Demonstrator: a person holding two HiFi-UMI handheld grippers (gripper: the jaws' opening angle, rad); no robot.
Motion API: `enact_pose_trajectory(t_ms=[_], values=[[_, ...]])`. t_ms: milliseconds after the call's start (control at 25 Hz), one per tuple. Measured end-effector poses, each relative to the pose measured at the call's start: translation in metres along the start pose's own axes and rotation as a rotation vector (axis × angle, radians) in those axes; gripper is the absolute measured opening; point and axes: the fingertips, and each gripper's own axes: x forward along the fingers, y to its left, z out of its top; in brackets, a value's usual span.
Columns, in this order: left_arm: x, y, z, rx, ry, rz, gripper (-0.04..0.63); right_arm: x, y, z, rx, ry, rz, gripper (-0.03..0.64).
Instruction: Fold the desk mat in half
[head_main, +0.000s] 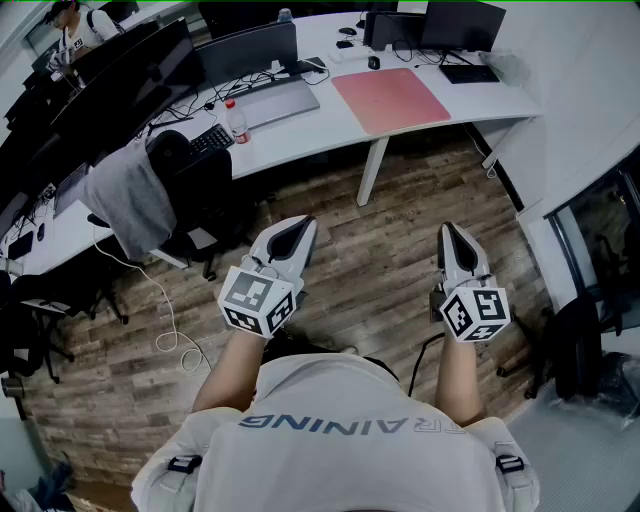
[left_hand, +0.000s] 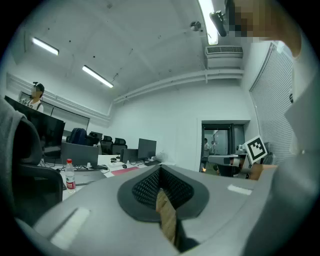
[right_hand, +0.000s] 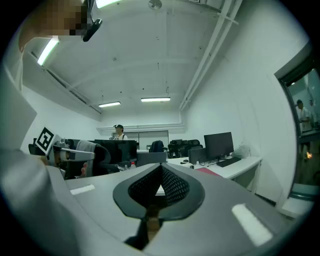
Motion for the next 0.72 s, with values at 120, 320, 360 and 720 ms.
enact_pose_trajectory(t_ms=[120,320,360,720], values=[[-0.002,0.000,-0.001,-0.005,0.000,-0.001,0.003,-0.002,0.002,-0.002,-0.004,0.005,-0.001,0.014],[-0.004,-0.004,-0.003,-0.009,0.002,-0.006,0.003,-0.007,0.002,-0.005,-0.005,0.013,-0.005,0.014],[-0.005,-0.005,-0.003,-0.010,0.003,-0.006,0.003,-0.008,0.002,-0.005,-0.005,0.013,-0.005,0.014],[-0.011,-0.012,-0.002,-0.012,-0.004,0.004,0.003,-0.016,0.000,-0.001,0.034,-0.021,0.009,0.014]])
